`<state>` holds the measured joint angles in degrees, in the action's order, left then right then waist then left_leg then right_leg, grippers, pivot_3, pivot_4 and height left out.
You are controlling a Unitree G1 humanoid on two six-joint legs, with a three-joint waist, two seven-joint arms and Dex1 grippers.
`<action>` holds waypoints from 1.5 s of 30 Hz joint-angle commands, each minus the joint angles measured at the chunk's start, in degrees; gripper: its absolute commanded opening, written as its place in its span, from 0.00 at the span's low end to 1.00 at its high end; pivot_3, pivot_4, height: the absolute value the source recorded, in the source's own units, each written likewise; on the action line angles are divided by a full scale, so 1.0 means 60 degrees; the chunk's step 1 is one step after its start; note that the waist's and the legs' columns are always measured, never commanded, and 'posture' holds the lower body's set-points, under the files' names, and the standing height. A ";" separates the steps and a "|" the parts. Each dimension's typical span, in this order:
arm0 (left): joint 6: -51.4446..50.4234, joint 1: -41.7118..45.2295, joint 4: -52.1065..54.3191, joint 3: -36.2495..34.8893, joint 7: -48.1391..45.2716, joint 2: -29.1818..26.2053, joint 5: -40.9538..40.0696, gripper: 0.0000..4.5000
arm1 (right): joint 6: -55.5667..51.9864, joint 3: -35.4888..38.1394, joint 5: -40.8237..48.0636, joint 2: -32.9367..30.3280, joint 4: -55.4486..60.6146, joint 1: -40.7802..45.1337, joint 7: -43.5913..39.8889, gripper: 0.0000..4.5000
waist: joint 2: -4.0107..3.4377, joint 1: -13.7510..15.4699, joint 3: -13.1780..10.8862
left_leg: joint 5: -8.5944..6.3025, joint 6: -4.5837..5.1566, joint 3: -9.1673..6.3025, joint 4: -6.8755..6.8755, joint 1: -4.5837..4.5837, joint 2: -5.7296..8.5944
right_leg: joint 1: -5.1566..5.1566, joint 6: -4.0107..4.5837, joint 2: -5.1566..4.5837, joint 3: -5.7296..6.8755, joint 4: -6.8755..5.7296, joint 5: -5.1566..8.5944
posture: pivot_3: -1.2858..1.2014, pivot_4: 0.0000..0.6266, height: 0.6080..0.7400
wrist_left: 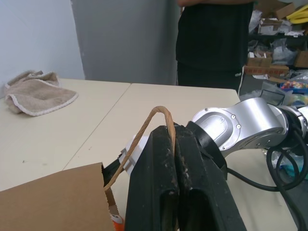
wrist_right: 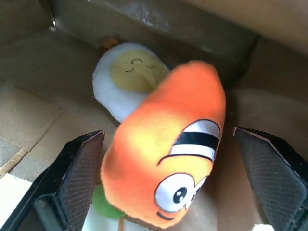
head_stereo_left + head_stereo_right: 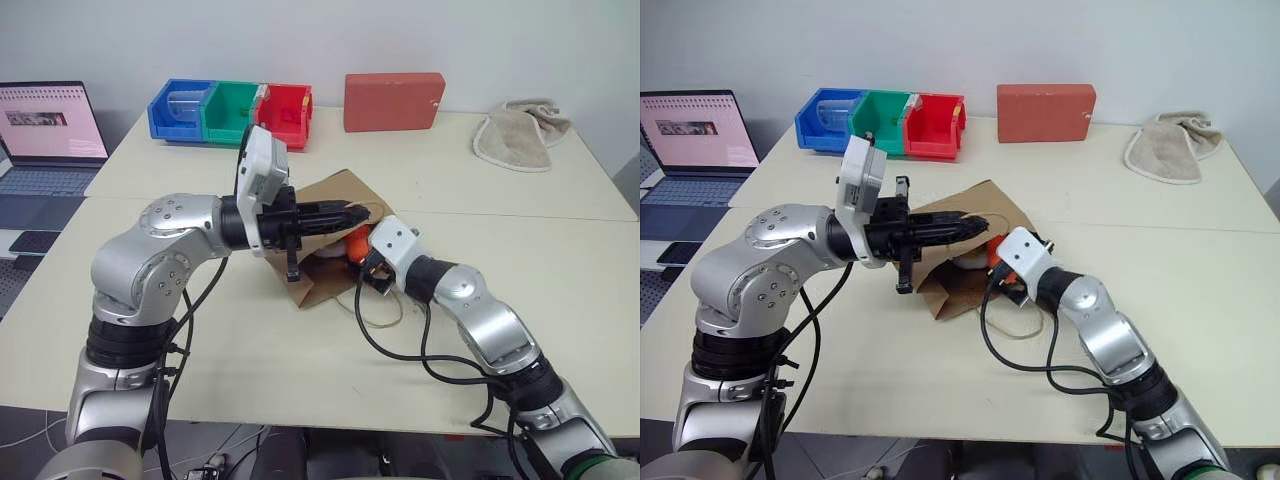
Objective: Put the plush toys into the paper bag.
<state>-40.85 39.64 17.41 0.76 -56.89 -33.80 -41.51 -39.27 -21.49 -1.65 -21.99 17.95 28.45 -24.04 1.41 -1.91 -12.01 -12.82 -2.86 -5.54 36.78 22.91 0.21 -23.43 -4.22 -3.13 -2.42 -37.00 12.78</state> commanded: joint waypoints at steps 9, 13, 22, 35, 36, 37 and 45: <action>0.0247 0.0252 0.0056 -0.0058 0.0026 0.0048 0.0099 0.00 | -0.0342 0.0642 0.0728 -0.0247 0.1585 0.0146 -0.1173 1.00 | 0.0000 0.0001 0.0000 | 0.0000 0.0000 -0.0001 0.0000 0.0001 0.0000 | 0.0000 0.0000 0.0000 0.0001 0.0001 0.0000 | 0.52 0.24 1.00; 0.0249 0.0265 0.0030 -0.0053 0.0030 0.0060 0.0119 0.00 | -0.0955 0.1531 0.2009 -0.0815 0.2422 0.0021 -0.2205 1.00 | 0.0000 0.0029 0.0000 | 0.0000 0.0000 -0.0005 0.0001 0.0004 0.0002 | 0.0003 0.0000 -0.0002 0.0003 0.0006 0.0001 | 0.52 0.24 1.00; 0.0382 0.0304 -0.0107 0.0067 -0.0047 0.0137 0.0296 0.00 | -0.1557 0.3539 0.4929 -0.3323 0.3952 -0.1569 -0.4849 1.00 | 0.0001 0.0048 -0.0001 | -0.0001 0.0001 -0.0008 -0.0003 0.0007 0.0001 | 0.0005 0.0008 -0.0002 0.0009 0.0010 0.0008 | 0.52 0.24 1.00; 0.0428 0.0369 -0.0239 0.0086 -0.0267 0.0028 0.0353 0.00 | -0.0571 0.2634 0.3284 -0.3001 0.2225 -0.3084 -0.2653 1.00 | 0.0002 0.0005 0.0001 | 0.0000 0.0001 0.0009 0.0011 -0.0003 -0.0004 | 0.0013 0.0029 -0.0001 0.0000 0.0010 0.0020 | 0.52 0.24 1.00; 0.0423 0.0374 -0.0243 0.0080 -0.0269 0.0026 0.0361 0.00 | -0.0502 0.2302 0.3050 -0.2596 0.1927 -0.3018 -0.2332 1.00 | 0.0002 0.0004 0.0001 | 0.0000 0.0001 0.0011 0.0007 -0.0003 0.0000 | 0.0010 0.0025 -0.0002 -0.0005 0.0007 0.0018 | 0.52 0.24 1.00; 0.0418 0.0376 -0.0243 0.0075 -0.0267 0.0027 0.0365 0.00 | -0.0443 0.2090 0.2891 -0.2357 0.1748 -0.2982 -0.2171 1.00 | 0.0004 0.0000 0.0001 | 0.0000 0.0000 0.0011 0.0003 -0.0004 -0.0001 | 0.0010 0.0022 -0.0002 -0.0005 0.0008 0.0016 | 0.52 0.24 1.00; 0.0398 0.0339 -0.0169 0.0018 -0.0209 -0.0004 0.0368 0.00 | -0.0011 0.1249 0.1900 -0.1295 0.0598 -0.2571 -0.1375 0.87 | 0.0001 0.0008 0.0000 | 0.0000 0.0000 0.0005 -0.0003 0.0003 0.0001 | 0.0001 0.0012 -0.0001 -0.0002 0.0006 0.0010 | 0.52 0.24 1.00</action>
<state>-39.38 40.82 15.14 1.95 -58.12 -33.44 -39.08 -40.34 -14.21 10.53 -29.53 21.40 12.41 -32.55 1.42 -1.85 -12.01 -12.82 -2.86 -5.53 36.76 22.92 0.21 -23.41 -4.14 -3.13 -2.42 -36.96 12.85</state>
